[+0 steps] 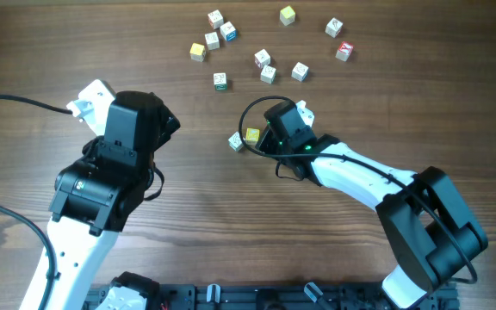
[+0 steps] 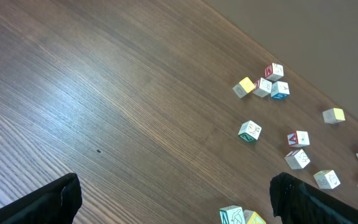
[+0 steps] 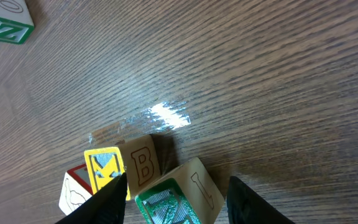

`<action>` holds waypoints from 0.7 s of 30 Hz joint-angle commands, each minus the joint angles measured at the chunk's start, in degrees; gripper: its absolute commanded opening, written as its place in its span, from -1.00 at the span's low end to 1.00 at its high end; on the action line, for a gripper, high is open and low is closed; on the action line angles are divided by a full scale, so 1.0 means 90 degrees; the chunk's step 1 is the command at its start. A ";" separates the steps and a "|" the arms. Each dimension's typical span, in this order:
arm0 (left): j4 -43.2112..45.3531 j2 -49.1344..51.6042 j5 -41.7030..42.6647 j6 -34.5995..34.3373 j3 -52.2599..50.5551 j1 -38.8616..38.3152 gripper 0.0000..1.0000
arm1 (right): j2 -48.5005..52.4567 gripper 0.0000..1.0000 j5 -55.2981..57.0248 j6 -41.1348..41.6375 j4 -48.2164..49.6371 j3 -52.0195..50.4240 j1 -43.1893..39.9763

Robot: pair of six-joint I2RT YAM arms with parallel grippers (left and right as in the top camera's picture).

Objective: Form a circle
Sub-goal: 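Lower and release the green N block beside the yellow block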

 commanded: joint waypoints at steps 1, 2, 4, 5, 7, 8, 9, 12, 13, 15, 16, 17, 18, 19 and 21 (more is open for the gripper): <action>0.0015 0.0007 -0.0107 0.0100 0.0070 0.0053 1.00 | -0.0189 0.05 0.0199 -0.0049 -0.0146 -0.0017 0.0032; 0.0015 0.0007 -0.0107 0.0100 0.0070 0.0053 1.00 | -0.0257 0.04 0.0272 -0.0051 -0.0194 -0.0017 0.0032; 0.0015 0.0007 -0.0107 0.0100 0.0070 0.0053 1.00 | -0.0347 0.02 0.0384 -0.0049 -0.0279 -0.0017 0.0032; 0.0015 0.0007 -0.0107 0.0100 0.0070 0.0053 1.00 | -0.0386 -0.01 0.0406 -0.0046 -0.0308 -0.0017 0.0032; 0.0015 0.0007 -0.0107 0.0100 0.0070 0.0053 1.00 | -0.0425 -0.04 0.0430 -0.0046 -0.0306 -0.0017 0.0019; 0.0015 0.0007 -0.0107 0.0100 0.0070 0.0053 1.00 | -0.0454 -0.05 0.0427 -0.0046 -0.0306 -0.0017 0.0005; 0.0015 0.0007 -0.0107 0.0100 0.0070 0.0053 1.00 | -0.0464 -0.04 0.0430 -0.0046 -0.0304 -0.0017 -0.0010; 0.0015 0.0007 -0.0107 0.0100 0.0070 0.0053 1.00 | -0.0474 -0.04 0.0461 -0.0039 -0.0335 -0.0017 -0.0085; 0.0015 0.0007 -0.0107 0.0100 0.0070 0.0053 0.99 | -0.0474 -0.04 0.0503 0.0010 -0.0425 -0.0017 -0.0134; 0.0015 0.0007 -0.0107 0.0100 0.0070 0.0053 1.00 | -0.0471 -0.04 0.0580 0.0369 -0.0692 -0.0019 -0.0238; 0.0015 0.0007 -0.0107 0.0100 0.0070 0.0053 1.00 | -0.0457 -0.07 0.0602 0.0520 -0.0814 -0.0019 -0.0301; 0.0015 0.0007 -0.0107 0.0100 0.0070 0.0053 1.00 | -0.0406 -0.20 0.0597 0.0527 -0.0886 -0.0019 -0.0364; 0.0015 0.0007 -0.0107 0.0100 0.0070 0.0053 1.00 | -0.0352 -0.28 0.0595 0.0527 -0.0894 -0.0019 -0.0374; 0.0015 0.0007 -0.0107 0.0100 0.0070 0.0053 1.00 | -0.0294 -0.36 0.0595 0.0529 -0.0884 -0.0019 -0.0374; 0.0015 0.0007 -0.0107 0.0100 0.0070 0.0053 1.00 | -0.0192 -0.46 0.0595 0.0571 -0.0850 -0.0019 -0.0374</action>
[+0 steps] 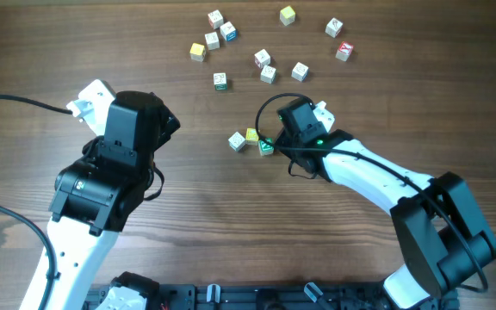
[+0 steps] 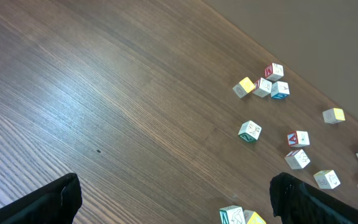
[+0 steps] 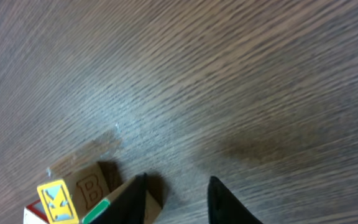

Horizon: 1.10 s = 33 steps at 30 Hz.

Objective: Form a circle
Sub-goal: 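Lower and release the green N block beside the yellow block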

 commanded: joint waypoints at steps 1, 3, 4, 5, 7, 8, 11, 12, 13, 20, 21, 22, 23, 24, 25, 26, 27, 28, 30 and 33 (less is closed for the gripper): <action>0.0015 0.0007 -0.0107 0.0100 0.0070 0.0053 1.00 | 0.0158 -0.56 0.0153 0.0262 0.0039 -0.0017 0.0005; 0.0015 0.0007 -0.0107 0.0100 0.0070 0.0053 1.00 | 0.0233 -0.71 0.0117 0.0255 0.0087 -0.0017 0.0005; 0.0015 0.0007 -0.0107 0.0100 0.0070 0.0053 1.00 | 0.0260 -0.78 0.0068 0.0255 0.0112 -0.0017 0.0005; 0.0015 0.0007 -0.0107 0.0100 0.0070 0.0053 1.00 | 0.0316 -0.85 -0.0061 0.0253 0.0141 -0.0017 0.0005; 0.0015 0.0007 -0.0107 0.0100 0.0070 0.0053 1.00 | 0.0415 -0.91 -0.0117 0.0250 0.0189 -0.0017 0.0005; 0.0015 0.0007 -0.0107 0.0100 0.0070 0.0053 1.00 | 0.0457 -0.91 -0.0146 0.0250 0.0233 -0.0017 0.0002; 0.0015 0.0007 -0.0107 0.0100 0.0070 0.0053 1.00 | 0.0520 -0.91 -0.0284 0.0223 0.0396 -0.0017 0.0000; 0.0015 0.0007 -0.0107 0.0100 0.0070 0.0053 1.00 | 0.0527 -0.91 -0.0287 0.0211 0.0423 -0.0017 0.0000; 0.0015 0.0007 -0.0107 0.0100 0.0070 0.0053 1.00 | 0.0527 -0.91 -0.0287 0.0202 0.0425 -0.0017 0.0000; 0.0015 0.0007 -0.0107 0.0100 0.0070 0.0053 1.00 | 0.0527 -0.91 -0.0391 0.0061 0.0498 -0.0017 0.0000; 0.0015 0.0007 -0.0107 0.0100 0.0070 0.0053 1.00 | 0.0527 -0.91 -0.0413 0.0061 0.0510 -0.0017 0.0000; 0.0015 0.0007 -0.0107 0.0100 0.0070 0.0053 1.00 | 0.0527 -0.92 -0.0459 0.0058 0.0512 -0.0017 0.0000; 0.0015 0.0007 -0.0107 0.0100 0.0070 0.0053 1.00 | 0.0527 -0.91 -0.0478 0.0061 0.0515 -0.0017 0.0000; 0.0015 0.0007 -0.0107 0.0100 0.0070 0.0053 1.00 | 0.0527 -0.92 -0.0483 0.0061 0.0515 -0.0017 0.0000; 0.0015 0.0007 -0.0107 0.0100 0.0070 0.0053 1.00 | 0.0527 -0.91 -0.0508 0.0061 0.0515 -0.0017 0.0000; 0.0015 0.0007 -0.0107 0.0100 0.0070 0.0053 1.00 | 0.0527 -0.91 -0.0563 0.0058 0.0515 -0.0017 0.0000; 0.0015 0.0007 -0.0107 0.0100 0.0070 0.0053 1.00 | 0.0527 -0.91 -0.0653 0.0061 0.0515 -0.0017 0.0000; 0.0015 0.0007 -0.0107 0.0100 0.0070 0.0053 1.00 | 0.0527 -0.92 -0.0743 0.0058 0.0517 -0.0017 0.0000; 0.0015 0.0007 -0.0107 0.0100 0.0070 0.0053 1.00 | 0.0527 -0.91 -0.0743 0.0056 0.0534 -0.0017 0.0000; 0.0015 0.0007 -0.0107 0.0100 0.0070 0.0053 1.00 | 0.0527 -0.92 -0.0770 0.0012 0.0546 -0.0017 0.0000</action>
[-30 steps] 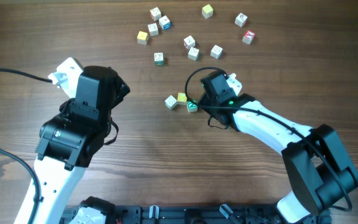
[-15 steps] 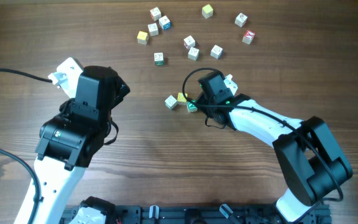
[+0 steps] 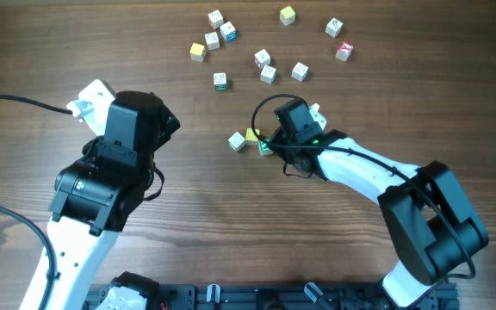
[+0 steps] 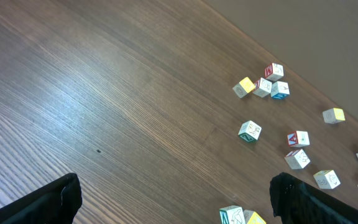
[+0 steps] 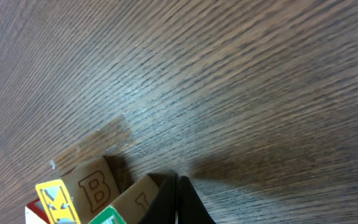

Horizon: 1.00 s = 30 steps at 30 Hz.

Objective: Form a circle

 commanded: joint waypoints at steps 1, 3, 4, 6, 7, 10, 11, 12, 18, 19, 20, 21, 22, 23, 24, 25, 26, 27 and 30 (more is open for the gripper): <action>0.0015 0.0007 -0.0109 0.0100 0.0070 0.0053 1.00 | 0.0107 -0.92 -0.0131 -0.0148 0.0039 -0.0017 0.0002; 0.0015 0.0007 -0.0109 0.0100 0.0070 0.0053 1.00 | 0.0107 -0.91 -0.0153 -0.0233 0.0080 -0.0017 0.0002; 0.0015 0.0007 -0.0109 0.0100 0.0070 0.0053 1.00 | 0.0107 -0.91 -0.0151 -0.0236 0.0083 -0.0017 0.0002; 0.0015 0.0007 -0.0109 0.0100 0.0070 0.0053 0.99 | 0.0107 -0.91 -0.0143 -0.0236 0.0090 -0.0017 0.0002; 0.0015 0.0007 -0.0109 0.0100 0.0070 0.0053 1.00 | 0.0107 -0.91 -0.0148 -0.0233 0.0090 -0.0017 0.0002; 0.0015 0.0007 -0.0109 0.0100 0.0070 0.0053 1.00 | 0.0107 -0.92 -0.0158 -0.0233 0.0090 -0.0017 0.0002; 0.0015 0.0007 -0.0109 0.0100 0.0070 0.0053 1.00 | 0.0107 -0.91 -0.0185 -0.0233 0.0090 -0.0017 0.0002; 0.0015 0.0007 -0.0109 0.0100 0.0070 0.0053 1.00 | 0.0107 -0.91 -0.0253 -0.0233 0.0090 -0.0017 0.0002; 0.0015 0.0007 -0.0109 0.0100 0.0070 0.0053 1.00 | 0.0107 -0.91 -0.0393 -0.0240 0.0085 -0.0017 0.0002; 0.0015 0.0007 -0.0109 0.0100 0.0070 0.0053 1.00 | 0.0107 -0.91 -0.0413 -0.0238 0.0087 -0.0017 0.0002; 0.0015 0.0007 -0.0109 0.0100 0.0070 0.0053 1.00 | 0.0107 -0.91 -0.0413 -0.0240 0.0087 -0.0017 0.0002; 0.0015 0.0007 -0.0109 0.0100 0.0070 0.0053 1.00 | 0.0107 -0.91 -0.0415 -0.0238 0.0085 -0.0017 0.0002; 0.0015 0.0007 -0.0109 0.0100 0.0070 0.0053 1.00 | 0.0107 -0.92 -0.0418 -0.0240 0.0083 -0.0017 0.0002; 0.0015 0.0007 -0.0109 0.0100 0.0070 0.0053 1.00 | 0.0107 -0.91 -0.0437 -0.0240 0.0080 -0.0017 0.0002; 0.0015 0.0007 -0.0109 0.0100 0.0070 0.0053 1.00 | 0.0107 -0.91 -0.0437 -0.0240 0.0080 -0.0017 0.0002; 0.0015 0.0007 -0.0109 0.0100 0.0070 0.0053 1.00 | 0.0107 -0.92 -0.0437 -0.0238 0.0080 -0.0017 0.0002; 0.0015 0.0007 -0.0109 0.0100 0.0070 0.0053 1.00 | 0.0107 -0.91 -0.0437 -0.0240 0.0080 -0.0017 0.0002; 0.0015 0.0007 -0.0109 0.0100 0.0070 0.0053 1.00 | 0.0107 -0.91 -0.0442 -0.0240 0.0080 -0.0017 0.0002; 0.0015 0.0007 -0.0109 0.0100 0.0070 0.0053 1.00 | 0.0107 -0.91 -0.0459 -0.0243 0.0080 -0.0017 0.0002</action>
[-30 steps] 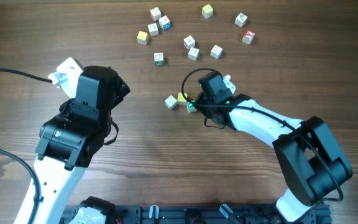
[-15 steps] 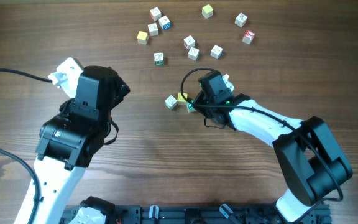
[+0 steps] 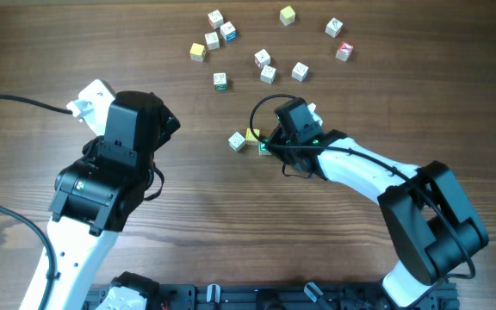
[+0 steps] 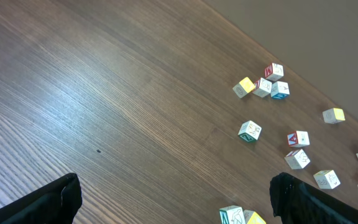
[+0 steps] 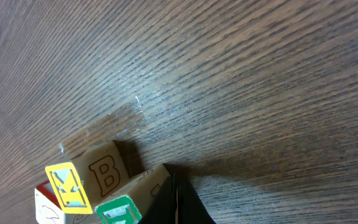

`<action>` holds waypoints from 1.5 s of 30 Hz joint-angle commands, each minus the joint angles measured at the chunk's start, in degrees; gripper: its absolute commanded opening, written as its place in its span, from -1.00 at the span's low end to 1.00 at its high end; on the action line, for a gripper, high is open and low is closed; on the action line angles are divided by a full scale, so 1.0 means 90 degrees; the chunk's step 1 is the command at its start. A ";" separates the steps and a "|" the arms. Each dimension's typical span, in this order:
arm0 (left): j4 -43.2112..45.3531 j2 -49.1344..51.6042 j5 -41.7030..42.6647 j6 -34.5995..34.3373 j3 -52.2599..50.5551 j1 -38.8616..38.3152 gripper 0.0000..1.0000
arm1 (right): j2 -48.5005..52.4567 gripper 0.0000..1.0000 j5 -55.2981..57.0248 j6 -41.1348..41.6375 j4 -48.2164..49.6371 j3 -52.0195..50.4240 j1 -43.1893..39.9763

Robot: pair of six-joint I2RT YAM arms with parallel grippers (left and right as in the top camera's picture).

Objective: Form a circle

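Three blocks lie in a short row at mid-table: a white block [image 3: 235, 141], a yellow "B" block [image 3: 252, 135] and a green-faced block [image 3: 264, 146]. My right gripper [image 3: 271, 143] is shut, its tips touching the green-faced block's [image 5: 129, 205] right side; the "B" block [image 5: 95, 180] sits just left of it. The shut right gripper [image 5: 174, 200] holds nothing. My left gripper [image 4: 176, 199] hangs open above bare table at the left, its dark fingers [image 4: 58, 198] wide apart.
Several loose letter blocks [image 3: 265, 57] are scattered across the far middle of the wooden table [image 3: 386, 95], from a yellow one [image 3: 197, 52] to a red one [image 3: 344, 51]. The left arm's body [image 3: 110, 172] covers the table's left side.
The right gripper has shifted very slightly, still shut with its tips against the green-faced block, which sits a touch closer to the "B" block. The left arm has not moved.
The right gripper first stood open around the green-faced block beside the "B" block. Then it was drawn back to the right with narrower fingers, the block left on the table. Then it was shut against that block's side, as now.
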 commanded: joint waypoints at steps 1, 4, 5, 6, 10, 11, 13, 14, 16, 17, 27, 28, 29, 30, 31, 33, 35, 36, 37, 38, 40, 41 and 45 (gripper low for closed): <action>0.0015 0.0007 -0.0109 0.0100 0.0070 0.0053 1.00 | 0.0107 -0.91 -0.0056 -0.0185 0.0034 -0.0017 0.0002; 0.0015 0.0007 -0.0109 0.0100 0.0070 0.0053 1.00 | 0.0107 -0.92 0.0255 -0.0245 0.0039 -0.0017 0.0002; 0.0015 0.0007 -0.0109 0.0100 0.0070 0.0053 1.00 | 0.0107 -0.92 0.0406 -0.0245 0.0046 -0.0017 0.0002; 0.0015 0.0007 -0.0109 0.0100 0.0070 0.0053 1.00 | 0.0107 -0.91 0.0529 -0.0248 0.0080 -0.0017 0.0002; 0.0015 0.0007 -0.0109 0.0100 0.0070 0.0053 1.00 | 0.0107 -0.91 0.0588 -0.0284 0.0160 -0.0017 0.0002; 0.0015 0.0007 -0.0109 0.0100 0.0070 0.0053 1.00 | 0.0107 -0.91 0.0588 -0.0287 0.0170 -0.0017 0.0002; 0.0015 0.0007 -0.0109 0.0100 0.0070 0.0053 1.00 | 0.0107 -0.91 0.0578 -0.0342 0.0182 -0.0017 0.0002; 0.0015 0.0007 -0.0109 0.0100 0.0070 0.0053 1.00 | 0.0107 -0.91 0.0529 -0.0420 0.0209 -0.0017 0.0002; 0.0015 0.0007 -0.0109 0.0100 0.0070 0.0053 1.00 | 0.0107 -0.91 0.0432 -0.0427 0.0233 -0.0017 0.0002; 0.0015 0.0007 -0.0109 0.0100 0.0070 0.0053 1.00 | 0.0107 -0.91 0.0406 -0.0427 0.0240 -0.0017 0.0002; 0.0015 0.0007 -0.0109 0.0100 0.0070 0.0053 1.00 | 0.0107 -0.91 0.0131 -0.0590 0.0330 -0.0017 0.0002; 0.0015 0.0007 -0.0109 0.0100 0.0070 0.0053 1.00 | 0.0107 -0.91 0.0097 -0.0590 0.0330 -0.0017 0.0002; 0.0015 0.0007 -0.0109 0.0100 0.0070 0.0053 1.00 | 0.0107 -0.91 0.0095 -0.0593 0.0325 -0.0017 0.0002; 0.0015 0.0007 -0.0109 0.0100 0.0070 0.0053 1.00 | 0.0107 -0.91 0.0073 -0.0590 0.0325 -0.0017 0.0002; 0.0015 0.0007 -0.0109 0.0100 0.0070 0.0053 1.00 | 0.0107 -0.91 0.0051 -0.0590 0.0325 -0.0017 0.0002; 0.0015 0.0007 -0.0109 0.0100 0.0070 0.0053 1.00 | 0.0107 -0.91 0.0000 -0.0593 0.0321 -0.0017 0.0002; 0.0015 0.0007 -0.0109 0.0100 0.0070 0.0053 1.00 | 0.0107 -0.92 -0.0046 -0.0595 0.0321 -0.0017 0.0002; 0.0015 0.0007 -0.0109 0.0100 0.0070 0.0053 1.00 | 0.0107 -0.92 -0.0044 -0.0593 0.0323 -0.0017 0.0002; 0.0015 0.0007 -0.0109 0.0100 0.0070 0.0053 1.00 | 0.0107 -0.91 -0.0044 -0.0593 0.0323 -0.0017 0.0002; 0.0015 0.0007 -0.0109 0.0100 0.0070 0.0053 1.00 | 0.0107 -0.91 -0.0044 -0.0590 0.0321 -0.0017 0.0002; 0.0015 0.0007 -0.0109 0.0100 0.0070 0.0053 1.00 | 0.0107 -0.91 -0.0041 -0.0593 0.0308 -0.0017 0.0002; 0.0015 0.0007 -0.0109 0.0100 0.0070 0.0053 1.00 | 0.0107 -0.91 -0.0036 -0.0590 0.0294 -0.0017 0.0002; 0.0015 0.0007 -0.0109 0.0100 0.0070 0.0053 1.00 | 0.0107 -0.92 0.0131 -0.0588 0.0253 -0.0017 -0.0005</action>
